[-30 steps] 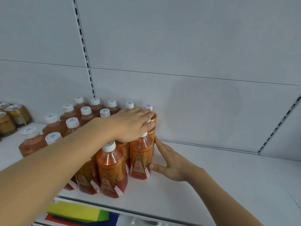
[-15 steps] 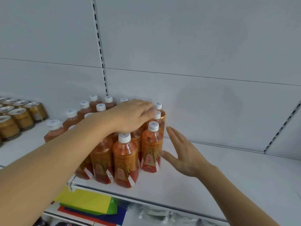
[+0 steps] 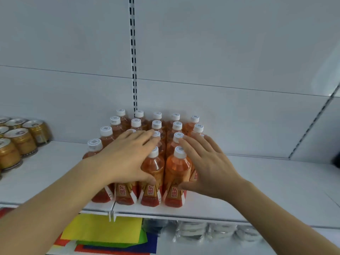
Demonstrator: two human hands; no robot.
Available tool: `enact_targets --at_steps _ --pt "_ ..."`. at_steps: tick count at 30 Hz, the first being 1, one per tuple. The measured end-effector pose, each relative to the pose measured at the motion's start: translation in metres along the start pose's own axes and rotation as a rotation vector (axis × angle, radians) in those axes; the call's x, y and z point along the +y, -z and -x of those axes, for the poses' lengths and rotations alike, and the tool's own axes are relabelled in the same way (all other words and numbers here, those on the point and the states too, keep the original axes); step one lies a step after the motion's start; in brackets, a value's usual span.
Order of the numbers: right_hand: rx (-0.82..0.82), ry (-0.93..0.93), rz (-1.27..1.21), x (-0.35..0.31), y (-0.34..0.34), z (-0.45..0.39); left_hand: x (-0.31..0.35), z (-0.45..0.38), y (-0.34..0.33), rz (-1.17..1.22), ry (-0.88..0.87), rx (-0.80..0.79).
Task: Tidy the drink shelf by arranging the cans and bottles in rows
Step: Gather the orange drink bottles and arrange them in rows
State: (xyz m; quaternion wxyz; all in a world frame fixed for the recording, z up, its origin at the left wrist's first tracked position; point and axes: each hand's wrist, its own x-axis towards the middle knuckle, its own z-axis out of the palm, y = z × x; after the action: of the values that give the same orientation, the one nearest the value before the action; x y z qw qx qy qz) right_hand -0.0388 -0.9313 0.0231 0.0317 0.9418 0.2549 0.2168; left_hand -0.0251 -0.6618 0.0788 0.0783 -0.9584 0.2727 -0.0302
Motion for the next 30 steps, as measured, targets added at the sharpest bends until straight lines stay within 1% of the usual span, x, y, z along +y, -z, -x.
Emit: enact_targets --at_steps 2,4,8,12,17,23,30 --pt "-0.041 -0.052 0.037 -0.006 0.001 -0.001 -0.003 -0.003 -0.006 0.002 -0.042 0.051" --pt "-0.045 -0.088 0.056 -0.010 0.001 0.001 -0.003 -0.004 -0.010 -0.011 -0.072 0.083" --pt "-0.038 -0.127 0.036 -0.016 0.003 0.003 -0.003 -0.002 -0.011 -0.035 -0.119 0.113" --pt "-0.059 -0.154 0.070 -0.021 0.009 0.005 -0.009 0.000 -0.011 -0.046 -0.150 0.144" --pt "-0.040 -0.118 0.089 -0.028 0.008 0.005 -0.017 0.003 -0.013 -0.030 -0.156 0.154" --pt "-0.002 -0.054 -0.023 -0.019 -0.002 0.006 -0.017 0.001 -0.015 -0.049 -0.150 0.124" --pt "-0.003 0.003 -0.144 -0.006 -0.009 0.003 -0.015 0.000 -0.015 -0.030 -0.137 0.118"
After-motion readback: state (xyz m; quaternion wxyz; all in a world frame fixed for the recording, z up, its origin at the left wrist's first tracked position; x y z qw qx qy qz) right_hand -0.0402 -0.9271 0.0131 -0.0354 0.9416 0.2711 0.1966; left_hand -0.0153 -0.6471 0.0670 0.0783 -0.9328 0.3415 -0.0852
